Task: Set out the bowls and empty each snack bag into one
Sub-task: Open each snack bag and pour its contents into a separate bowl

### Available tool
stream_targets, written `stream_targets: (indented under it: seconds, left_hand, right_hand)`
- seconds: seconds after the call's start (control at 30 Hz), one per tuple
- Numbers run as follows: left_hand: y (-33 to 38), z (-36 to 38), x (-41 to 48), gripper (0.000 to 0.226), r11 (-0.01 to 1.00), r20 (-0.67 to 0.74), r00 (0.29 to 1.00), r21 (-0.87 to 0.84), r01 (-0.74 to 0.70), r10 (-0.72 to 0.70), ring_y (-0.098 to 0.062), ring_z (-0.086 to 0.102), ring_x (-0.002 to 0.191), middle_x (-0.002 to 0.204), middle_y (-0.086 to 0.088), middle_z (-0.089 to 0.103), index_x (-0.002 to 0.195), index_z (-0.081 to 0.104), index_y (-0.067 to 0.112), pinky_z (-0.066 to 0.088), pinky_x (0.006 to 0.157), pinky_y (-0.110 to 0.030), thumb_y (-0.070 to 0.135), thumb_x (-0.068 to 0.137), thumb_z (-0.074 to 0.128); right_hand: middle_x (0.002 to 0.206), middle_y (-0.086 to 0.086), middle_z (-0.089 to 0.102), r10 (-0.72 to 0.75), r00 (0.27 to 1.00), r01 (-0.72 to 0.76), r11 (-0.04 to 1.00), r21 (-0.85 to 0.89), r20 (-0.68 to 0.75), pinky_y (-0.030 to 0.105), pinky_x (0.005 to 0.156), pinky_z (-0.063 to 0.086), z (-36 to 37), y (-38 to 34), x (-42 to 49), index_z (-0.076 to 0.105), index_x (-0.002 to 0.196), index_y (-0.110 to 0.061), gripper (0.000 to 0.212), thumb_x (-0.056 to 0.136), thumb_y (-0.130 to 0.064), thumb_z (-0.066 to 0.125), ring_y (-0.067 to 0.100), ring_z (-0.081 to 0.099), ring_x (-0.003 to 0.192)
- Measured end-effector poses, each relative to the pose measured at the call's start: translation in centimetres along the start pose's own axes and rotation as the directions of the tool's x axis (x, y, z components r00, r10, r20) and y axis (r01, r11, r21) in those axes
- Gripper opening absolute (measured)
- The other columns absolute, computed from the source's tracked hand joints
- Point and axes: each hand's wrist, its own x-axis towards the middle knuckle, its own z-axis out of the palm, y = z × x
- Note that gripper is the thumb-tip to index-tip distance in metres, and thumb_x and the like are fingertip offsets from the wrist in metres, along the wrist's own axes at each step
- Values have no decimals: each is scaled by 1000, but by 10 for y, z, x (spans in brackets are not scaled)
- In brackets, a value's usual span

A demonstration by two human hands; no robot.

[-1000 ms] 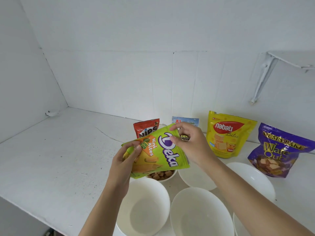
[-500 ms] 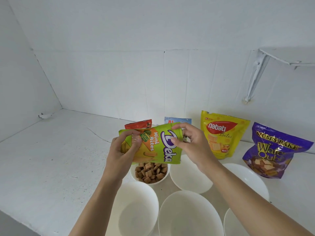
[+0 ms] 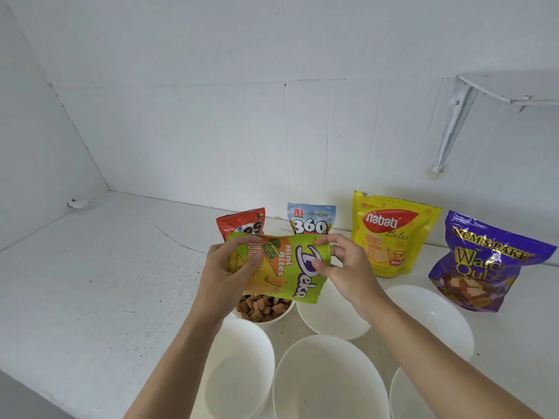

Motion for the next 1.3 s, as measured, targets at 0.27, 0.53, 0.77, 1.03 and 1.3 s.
stream_targets:
  seconds: [0.27, 0.53, 0.77, 1.03, 1.3]
  left_hand:
    - [2, 2, 2, 19, 1000, -9, 1000, 11, 13, -13, -23, 71, 100, 120, -6, 53, 101, 75, 43, 62, 62, -26, 25, 95, 72]
    - [28, -10, 16, 22, 997, 1, 997, -4, -72, 72, -32, 72, 101, 122, -13, 64, 112, 73, 41, 65, 76, -44, 32, 92, 76]
    - [37, -7, 15, 19, 994, 2, 994, 0, -111, 111, -25, 73, 99, 123, -8, 63, 107, 74, 42, 64, 70, -33, 29, 93, 76]
    - [18, 5, 8, 21, 992, -16, 995, 74, -102, 103, -22, 68, 101, 118, -3, 55, 100, 72, 47, 64, 69, -33, 27, 94, 74]
    - [12, 11, 8, 19, 980, 12, 995, 173, -101, 101, -22, 65, 104, 114, 2, 51, 103, 69, 50, 64, 80, -42, 33, 94, 71]
  right_hand:
    - [97, 1, 78, 16, 1000, -16, 999, 30, -5, 26, 68, 59, 0, -1, 4, 65, 100, -20, 26, 87, -1, 76, 15, 75, 91]
    - [96, 7, 78, -51, 999, 53, 987, 149, -16, 37, 74, 63, -2, -22, 11, 64, 104, -15, 25, 88, 2, 73, 21, 76, 90]
    - [100, 10, 77, -88, 996, 92, 981, 170, -33, 44, 79, 62, -3, -20, 9, 62, 107, -13, 26, 89, 2, 72, 25, 75, 94]
    - [98, 6, 77, -36, 998, 37, 999, 33, -42, 33, 70, 62, -1, 6, 4, 60, 102, -16, 24, 90, 2, 71, 17, 76, 87]
    - [100, 6, 75, 17, 996, -24, 996, -82, -84, 24, 58, 57, 5, 15, 2, 57, 97, -26, 27, 91, -4, 72, 19, 75, 88]
